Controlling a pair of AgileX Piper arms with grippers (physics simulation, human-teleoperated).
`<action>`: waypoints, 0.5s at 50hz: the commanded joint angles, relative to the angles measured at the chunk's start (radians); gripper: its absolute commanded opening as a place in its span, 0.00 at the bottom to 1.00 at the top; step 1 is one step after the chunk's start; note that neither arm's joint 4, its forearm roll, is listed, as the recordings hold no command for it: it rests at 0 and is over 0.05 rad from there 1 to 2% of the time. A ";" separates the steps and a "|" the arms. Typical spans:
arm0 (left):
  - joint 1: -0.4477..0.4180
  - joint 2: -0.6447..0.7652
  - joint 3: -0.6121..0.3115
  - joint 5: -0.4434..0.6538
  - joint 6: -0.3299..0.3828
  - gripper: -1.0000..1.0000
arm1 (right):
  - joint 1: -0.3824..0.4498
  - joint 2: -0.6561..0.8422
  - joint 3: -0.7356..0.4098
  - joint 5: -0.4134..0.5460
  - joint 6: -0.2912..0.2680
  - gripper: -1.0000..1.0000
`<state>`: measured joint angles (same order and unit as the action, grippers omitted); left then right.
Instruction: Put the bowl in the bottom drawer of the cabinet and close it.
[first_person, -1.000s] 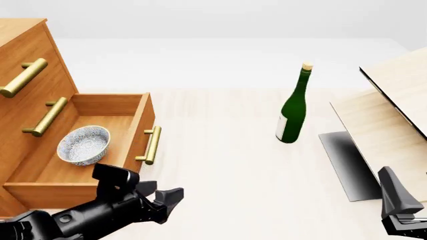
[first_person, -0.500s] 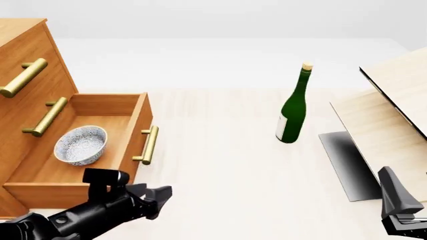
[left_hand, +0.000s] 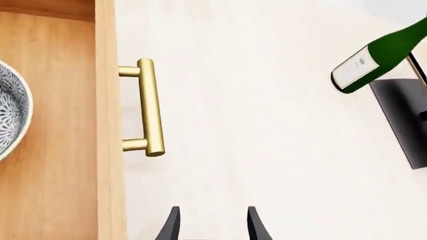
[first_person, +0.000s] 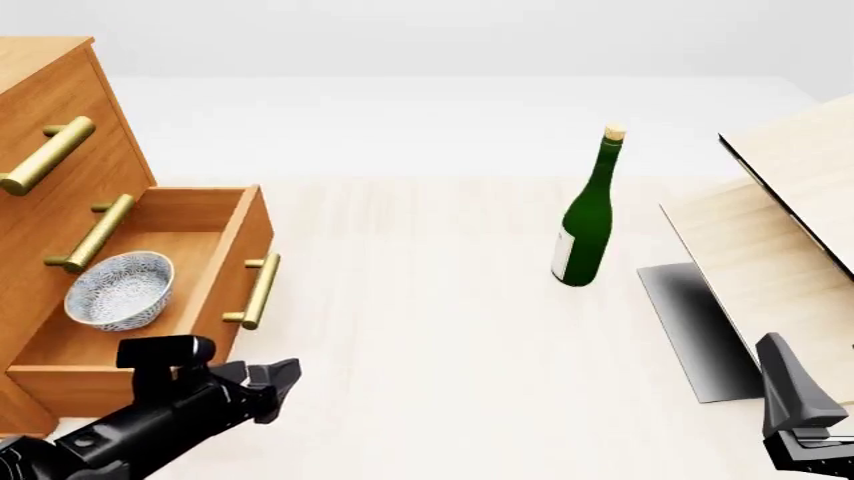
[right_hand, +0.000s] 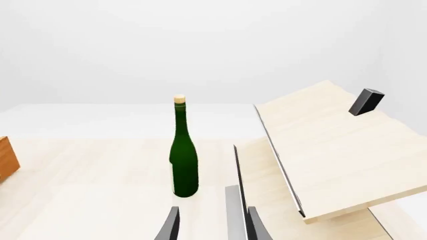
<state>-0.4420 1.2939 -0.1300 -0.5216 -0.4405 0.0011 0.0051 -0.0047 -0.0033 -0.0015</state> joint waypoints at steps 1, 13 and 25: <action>0.083 -0.044 0.031 0.014 0.005 1.00 | 0.000 0.000 0.000 0.000 0.000 1.00; 0.141 -0.089 0.050 0.036 0.029 1.00 | 0.000 0.000 0.000 0.000 0.000 1.00; 0.189 -0.101 0.061 0.035 0.044 1.00 | 0.000 0.000 0.000 0.000 0.000 1.00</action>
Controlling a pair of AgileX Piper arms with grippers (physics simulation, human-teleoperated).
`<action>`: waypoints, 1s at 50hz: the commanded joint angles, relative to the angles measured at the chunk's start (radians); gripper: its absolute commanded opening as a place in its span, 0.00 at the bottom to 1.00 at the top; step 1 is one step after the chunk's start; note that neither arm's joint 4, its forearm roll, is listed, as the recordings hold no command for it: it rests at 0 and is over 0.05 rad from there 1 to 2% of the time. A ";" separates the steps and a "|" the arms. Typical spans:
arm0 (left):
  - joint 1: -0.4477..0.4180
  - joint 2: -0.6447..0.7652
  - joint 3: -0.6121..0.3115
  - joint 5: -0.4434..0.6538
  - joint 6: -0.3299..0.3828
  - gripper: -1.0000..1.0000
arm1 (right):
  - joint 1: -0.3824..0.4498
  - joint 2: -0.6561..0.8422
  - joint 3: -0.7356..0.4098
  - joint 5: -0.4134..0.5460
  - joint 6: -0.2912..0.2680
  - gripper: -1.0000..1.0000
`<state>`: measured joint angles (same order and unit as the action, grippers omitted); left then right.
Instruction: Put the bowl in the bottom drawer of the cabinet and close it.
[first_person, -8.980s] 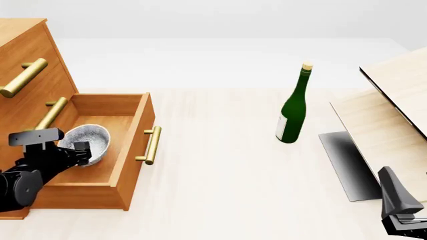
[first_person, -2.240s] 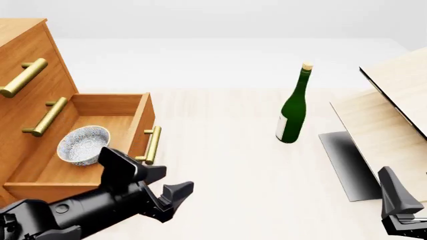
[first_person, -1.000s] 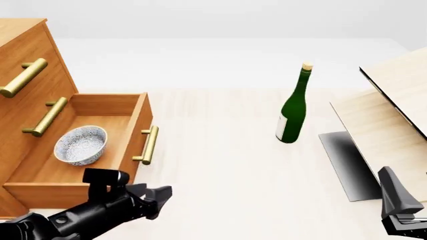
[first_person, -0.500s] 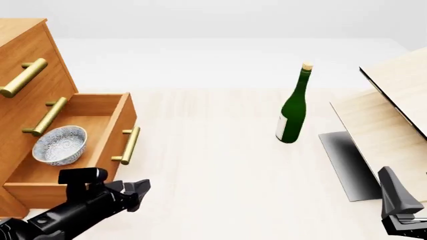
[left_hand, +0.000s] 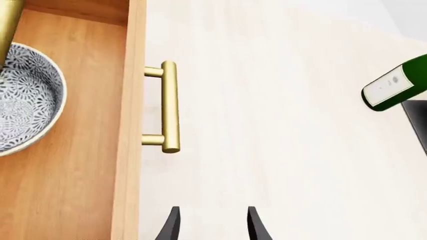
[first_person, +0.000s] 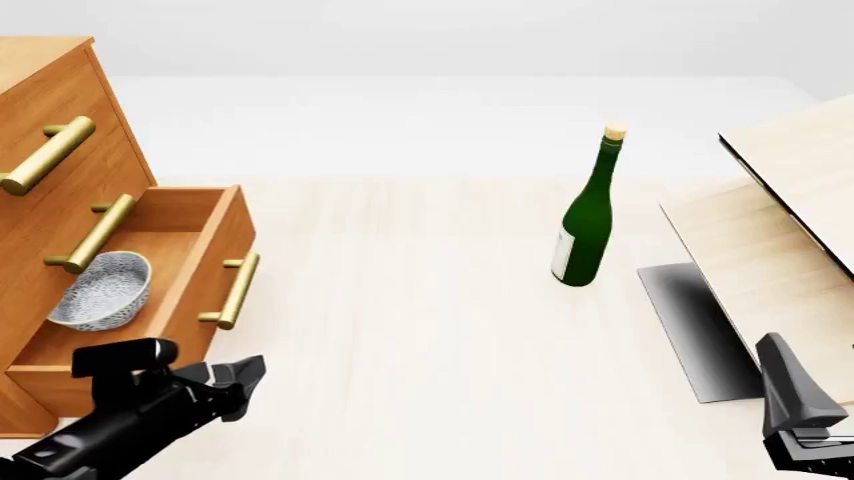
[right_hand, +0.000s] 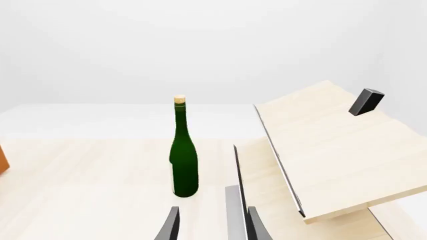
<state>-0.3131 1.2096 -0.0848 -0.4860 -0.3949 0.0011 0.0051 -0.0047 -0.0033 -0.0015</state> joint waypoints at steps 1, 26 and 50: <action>0.065 -0.019 0.018 -0.002 -0.002 1.00 | 0.000 0.000 0.000 0.000 0.000 1.00; 0.164 -0.011 0.038 -0.036 0.030 1.00 | 0.000 0.000 0.000 0.000 0.000 1.00; 0.268 0.083 0.046 -0.119 0.061 1.00 | 0.000 0.000 0.000 0.000 0.000 1.00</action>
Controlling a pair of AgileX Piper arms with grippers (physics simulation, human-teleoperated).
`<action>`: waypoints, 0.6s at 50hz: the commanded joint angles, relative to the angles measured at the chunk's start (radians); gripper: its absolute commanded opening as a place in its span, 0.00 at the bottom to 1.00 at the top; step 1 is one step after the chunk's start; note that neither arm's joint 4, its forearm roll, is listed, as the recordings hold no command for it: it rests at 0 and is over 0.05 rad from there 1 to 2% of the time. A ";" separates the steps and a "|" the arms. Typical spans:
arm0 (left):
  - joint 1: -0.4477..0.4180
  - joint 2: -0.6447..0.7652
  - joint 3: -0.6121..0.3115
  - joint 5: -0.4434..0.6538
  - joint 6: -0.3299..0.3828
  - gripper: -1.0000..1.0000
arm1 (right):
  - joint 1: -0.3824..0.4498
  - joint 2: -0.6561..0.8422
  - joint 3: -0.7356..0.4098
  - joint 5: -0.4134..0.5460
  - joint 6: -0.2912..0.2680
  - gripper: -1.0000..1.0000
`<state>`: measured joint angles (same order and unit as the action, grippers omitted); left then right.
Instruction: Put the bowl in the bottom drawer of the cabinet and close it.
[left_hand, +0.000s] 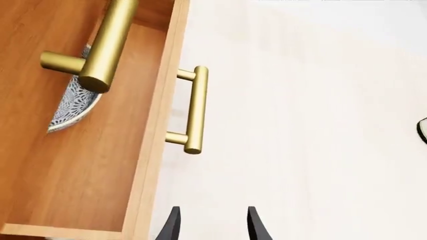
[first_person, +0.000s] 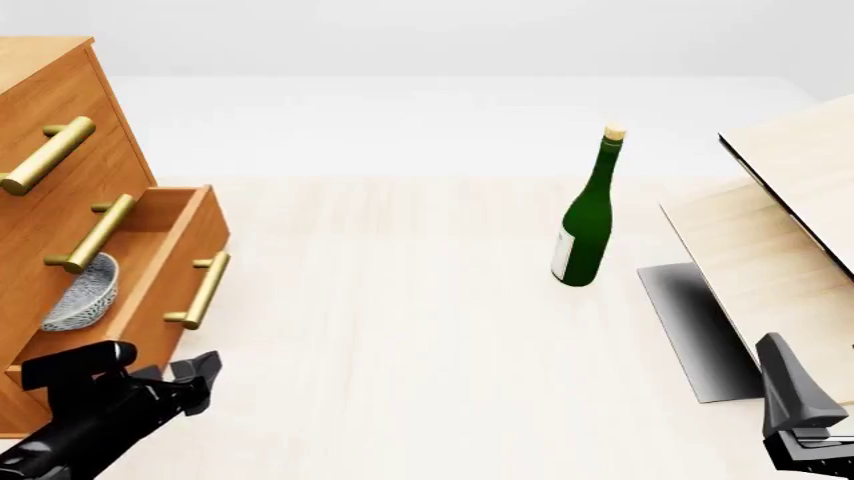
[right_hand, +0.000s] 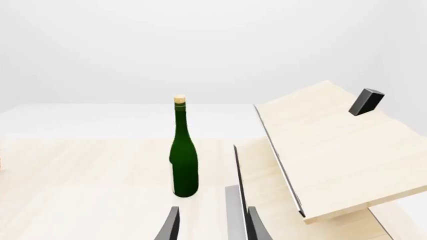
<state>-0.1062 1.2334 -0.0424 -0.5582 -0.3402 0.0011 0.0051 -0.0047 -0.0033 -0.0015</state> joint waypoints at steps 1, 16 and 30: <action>0.069 0.064 0.003 -0.048 0.013 1.00 | 0.000 0.000 0.000 0.000 0.000 1.00; 0.118 0.187 -0.019 -0.122 0.017 1.00 | 0.000 0.000 0.000 0.000 0.000 1.00; 0.153 0.194 -0.022 -0.131 0.006 1.00 | 0.000 0.000 0.000 0.000 0.000 1.00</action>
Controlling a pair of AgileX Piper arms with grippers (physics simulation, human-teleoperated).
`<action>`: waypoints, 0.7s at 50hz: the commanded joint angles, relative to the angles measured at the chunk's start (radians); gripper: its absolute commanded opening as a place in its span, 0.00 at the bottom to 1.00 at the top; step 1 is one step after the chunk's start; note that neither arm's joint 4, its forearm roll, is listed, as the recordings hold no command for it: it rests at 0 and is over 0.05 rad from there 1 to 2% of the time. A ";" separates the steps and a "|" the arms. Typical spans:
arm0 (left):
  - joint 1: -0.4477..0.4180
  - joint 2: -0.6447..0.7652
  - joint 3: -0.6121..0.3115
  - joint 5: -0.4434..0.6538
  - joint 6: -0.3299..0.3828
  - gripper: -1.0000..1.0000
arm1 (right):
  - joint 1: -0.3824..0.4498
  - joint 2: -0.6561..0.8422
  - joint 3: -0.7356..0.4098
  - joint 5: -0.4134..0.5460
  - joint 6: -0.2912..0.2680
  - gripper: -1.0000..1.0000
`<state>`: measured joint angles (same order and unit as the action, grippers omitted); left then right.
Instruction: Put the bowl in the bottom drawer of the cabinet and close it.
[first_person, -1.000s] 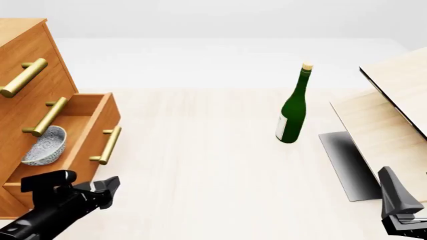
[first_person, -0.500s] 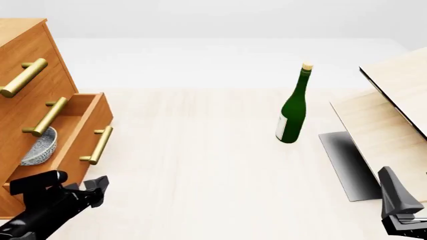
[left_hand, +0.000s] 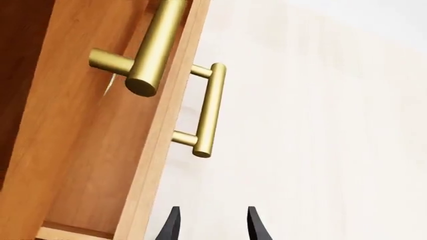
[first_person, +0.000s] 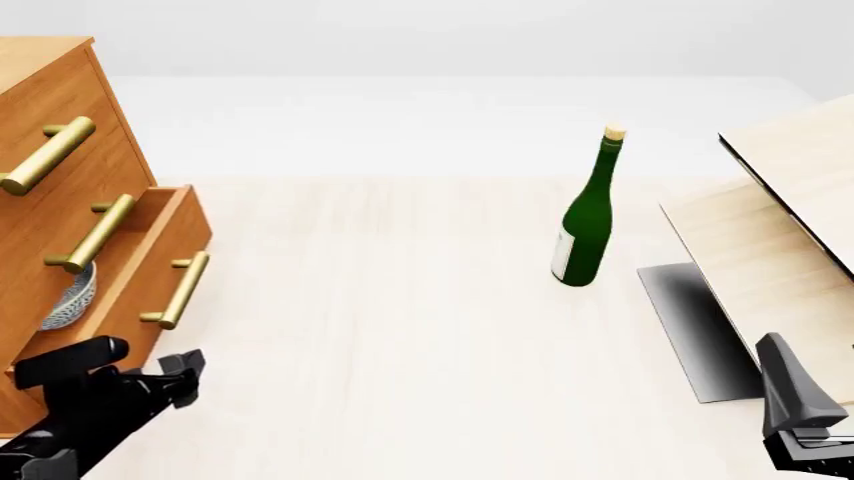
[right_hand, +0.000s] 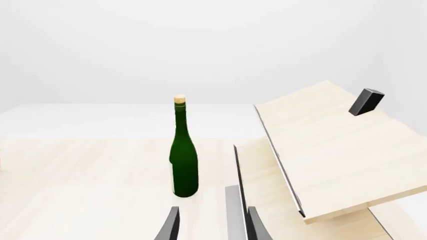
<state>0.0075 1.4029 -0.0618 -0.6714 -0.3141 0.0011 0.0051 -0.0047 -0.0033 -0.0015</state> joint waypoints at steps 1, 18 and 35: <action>0.040 0.024 -0.002 -0.018 -0.020 1.00 | 0.000 0.000 0.000 0.000 0.000 1.00; 0.131 0.040 -0.009 -0.029 0.003 1.00 | 0.000 0.000 0.000 0.000 0.000 1.00; 0.190 0.060 -0.031 -0.036 0.014 1.00 | 0.000 0.000 0.000 0.000 0.000 1.00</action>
<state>0.1502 1.4506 -0.0842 -0.6999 -0.2911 0.0011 0.0051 -0.0047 -0.0033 -0.0015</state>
